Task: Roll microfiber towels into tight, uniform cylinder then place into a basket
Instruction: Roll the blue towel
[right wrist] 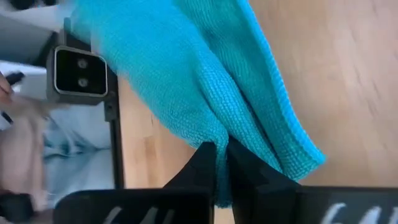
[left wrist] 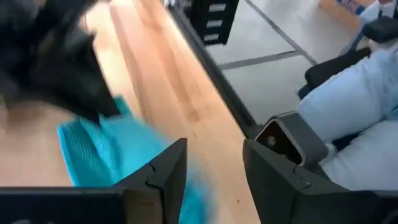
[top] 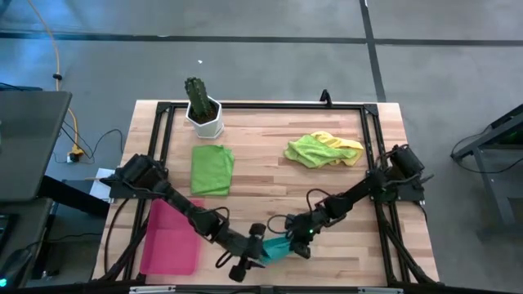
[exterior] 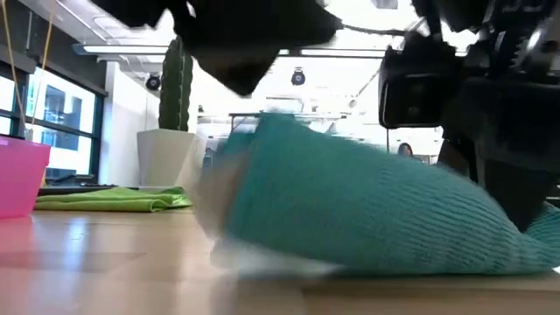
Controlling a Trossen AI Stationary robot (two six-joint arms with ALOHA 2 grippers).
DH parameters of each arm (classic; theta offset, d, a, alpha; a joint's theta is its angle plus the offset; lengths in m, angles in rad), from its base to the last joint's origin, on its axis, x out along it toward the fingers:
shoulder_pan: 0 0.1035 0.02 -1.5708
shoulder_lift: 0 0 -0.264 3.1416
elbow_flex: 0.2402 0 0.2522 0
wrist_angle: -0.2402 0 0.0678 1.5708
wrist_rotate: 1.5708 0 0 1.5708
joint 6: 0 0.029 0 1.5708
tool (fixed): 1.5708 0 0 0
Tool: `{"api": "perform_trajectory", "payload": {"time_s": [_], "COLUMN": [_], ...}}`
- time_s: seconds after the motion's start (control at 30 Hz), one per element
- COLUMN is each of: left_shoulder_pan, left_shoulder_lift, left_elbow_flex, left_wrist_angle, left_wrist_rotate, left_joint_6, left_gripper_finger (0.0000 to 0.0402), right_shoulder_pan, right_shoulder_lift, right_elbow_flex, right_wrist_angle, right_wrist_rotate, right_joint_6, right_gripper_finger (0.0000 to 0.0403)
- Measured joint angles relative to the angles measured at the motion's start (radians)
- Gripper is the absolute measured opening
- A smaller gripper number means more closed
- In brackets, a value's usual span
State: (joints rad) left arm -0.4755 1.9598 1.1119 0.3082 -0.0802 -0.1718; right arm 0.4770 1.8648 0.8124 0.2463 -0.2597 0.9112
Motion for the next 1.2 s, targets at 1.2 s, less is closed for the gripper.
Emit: {"api": "perform_trajectory", "payload": {"time_s": [1.2], "left_shoulder_pan": [-0.002], "left_shoulder_lift": [0.073], "left_elbow_flex": [0.003], "left_wrist_angle": [-0.139], "left_wrist_rotate": [-0.178], "left_joint_6": [0.046], "left_gripper_finger": [0.0143], "right_shoulder_pan": [-0.125], "right_shoulder_lift": [0.002], "right_elbow_flex": [-0.002], "right_wrist_angle": [-0.003], "right_wrist_rotate": [-0.186], "right_joint_6": [0.215], "right_gripper_finger": [0.0003]}}
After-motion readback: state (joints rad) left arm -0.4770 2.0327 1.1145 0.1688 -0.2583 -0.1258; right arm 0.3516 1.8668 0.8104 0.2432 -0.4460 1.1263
